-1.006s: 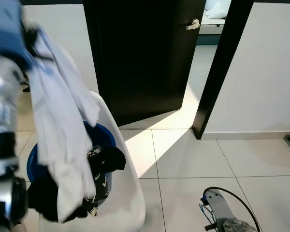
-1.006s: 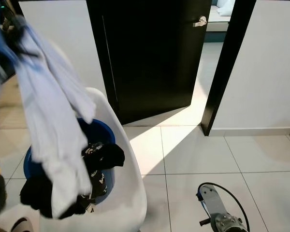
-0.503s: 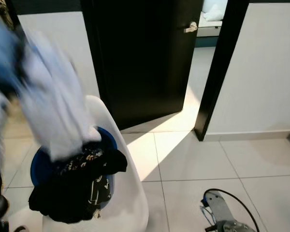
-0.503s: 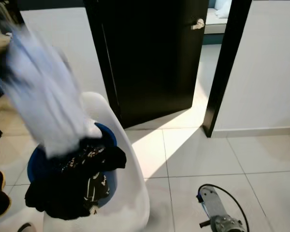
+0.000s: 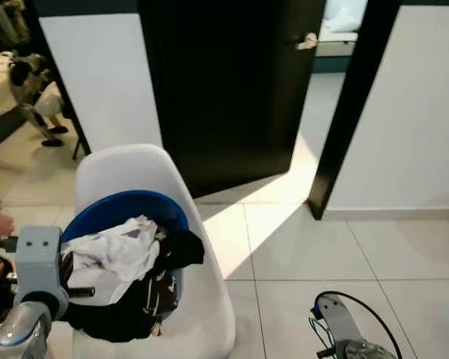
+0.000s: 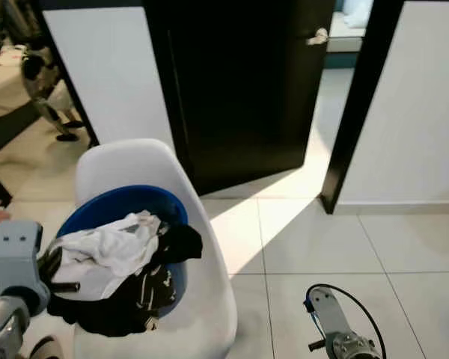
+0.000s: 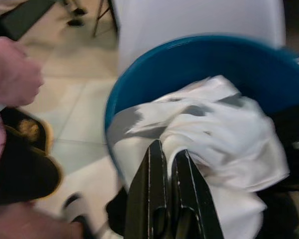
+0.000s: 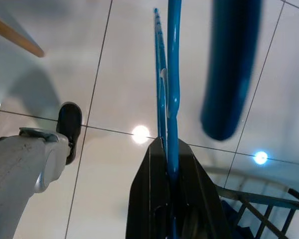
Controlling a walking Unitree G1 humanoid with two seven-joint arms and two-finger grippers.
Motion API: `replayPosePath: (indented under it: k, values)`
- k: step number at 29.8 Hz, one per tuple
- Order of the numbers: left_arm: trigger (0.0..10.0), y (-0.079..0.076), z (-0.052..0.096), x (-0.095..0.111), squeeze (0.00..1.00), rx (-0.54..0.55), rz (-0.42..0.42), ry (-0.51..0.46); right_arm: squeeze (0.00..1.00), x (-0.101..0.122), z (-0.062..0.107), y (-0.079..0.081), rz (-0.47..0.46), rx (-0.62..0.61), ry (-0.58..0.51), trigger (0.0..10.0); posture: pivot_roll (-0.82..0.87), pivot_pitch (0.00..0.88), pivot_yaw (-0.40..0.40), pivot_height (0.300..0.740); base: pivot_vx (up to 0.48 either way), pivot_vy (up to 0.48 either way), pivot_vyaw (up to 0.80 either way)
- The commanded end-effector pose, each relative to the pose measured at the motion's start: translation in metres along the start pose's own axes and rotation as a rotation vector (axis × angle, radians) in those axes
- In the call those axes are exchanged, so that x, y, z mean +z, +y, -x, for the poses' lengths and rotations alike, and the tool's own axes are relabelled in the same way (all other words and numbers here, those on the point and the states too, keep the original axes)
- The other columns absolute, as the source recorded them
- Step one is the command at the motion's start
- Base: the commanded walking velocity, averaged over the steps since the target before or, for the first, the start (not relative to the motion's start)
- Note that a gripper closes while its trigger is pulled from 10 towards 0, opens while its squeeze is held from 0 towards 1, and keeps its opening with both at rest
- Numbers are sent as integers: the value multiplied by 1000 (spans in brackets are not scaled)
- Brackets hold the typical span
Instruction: Hang hanger
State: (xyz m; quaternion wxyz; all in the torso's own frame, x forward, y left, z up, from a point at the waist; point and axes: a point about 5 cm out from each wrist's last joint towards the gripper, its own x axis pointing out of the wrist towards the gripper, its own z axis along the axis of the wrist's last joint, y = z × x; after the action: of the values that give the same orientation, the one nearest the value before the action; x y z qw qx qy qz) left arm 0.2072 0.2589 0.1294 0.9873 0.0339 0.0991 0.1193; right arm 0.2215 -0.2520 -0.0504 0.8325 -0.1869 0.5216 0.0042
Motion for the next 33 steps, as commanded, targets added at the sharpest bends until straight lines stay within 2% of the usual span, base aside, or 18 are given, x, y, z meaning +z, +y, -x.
replayPosePath:
  k: [1, 4, 5, 8, 9, 10, 14, 15, 16, 17, 18, 21, 23, 26, 28, 29, 30, 33]
  values:
    - [0, 0, 5, 13, 0, -10, 57, -75, 0, -1, 0, 2, 4, 8, 1, 10000, 50, 0, 26, 740, 0, 0, 0]
    - [0, -6, 18, 31, 0, -108, 122, -186, 0, -1, 0, 2, 11, 10, 2, 10000, 55, 0, 25, 740, 0, 0, 0]
    - [0, -9, 25, 31, 0, -170, 142, -197, 0, -1, 0, 2, 13, 11, 3, 10000, 63, 0, 22, 740, 0, 0, 0]
    - [0, -12, 32, 30, 0, -221, 162, -195, 0, -1, 0, 2, 14, 11, 4, 10000, 63, 0, 22, 740, 0, 0, 0]
    - [0, -20, 42, 25, 0, -322, 196, -164, 0, -1, 0, 2, 16, 12, 5, 10000, 68, 0, 20, 740, 0, 0, 0]
    - [0, -31, 57, 18, 0, -488, 174, -109, 0, -2, 0, 2, 18, 12, 5, 10000, 72, 0, 18, 740, 0, 0, 0]
    - [0, -31, 57, 18, 0, -488, 174, -109, 0, -2, 0, 2, 18, 12, 5, 10000, 72, 0, 18, 740, 0, 0, 0]
    - [0, -39, 67, 13, 0, -602, 160, -67, 0, -2, 0, 2, 20, 13, 6, 10000, 73, 0, 17, 740, 0, 0, 0]
    - [0, -39, 67, 13, 0, -602, 160, -67, 0, -2, 0, 2, 20, 13, 6, 10000, 73, 0, 17, 740, 0, 0, 0]
    - [1333, -49, 88, -14, 0, -823, 72, 109, 0, -1, 0, 2, 27, 15, 7, 10000, 67, 0, 15, 740, 0, 0, 0]
    - [824, -50, 93, -23, 0, -868, 64, 168, 0, -1, 0, 2, 28, 16, 7, 10000, 63, 0, 16, 740, 0, 0, 0]
    - [392, -51, 96, -27, 0, -898, 51, 201, 0, -1, 0, 2, 28, 16, 8, 10000, 62, 0, 15, 740, 0, 0, 0]
    - [3373, -52, 97, -28, 0, -915, 73, 209, 0, -1, 0, 1, 28, 15, 8, 10000, 63, 0, 13, 740, 0, 0, 0]
    - [3569, -53, 97, -26, 0, -925, 81, 206, 0, -1, 0, 1, 28, 14, 8, 10000, 62, 0, 11, 740, 0, 0, 0]
    - [10000, -52, 96, -24, 0, -957, 50, 207, 0, -1, 0, 1, 31, 15, 10, 10000, 61, 0, 11, 740, 0, 0, 0]
    - [10000, -52, 96, -24, 0, -957, 50, 207, 0, -1, 0, 1, 31, 15, 10, 10000, 61, 0, 11, 740, 0, 0, 0]
    - [10000, -52, 94, -24, 118, -960, 45, 208, 0, -1, 0, 0, 33, 15, 10, 10000, 59, 0, 10, 740, 0, 0, 0]
    - [10000, -51, 94, -23, 118, -962, 47, 208, 0, -1, 0, 0, 34, 16, 11, 10000, 58, 0, 10, 740, 0, 0, 0]
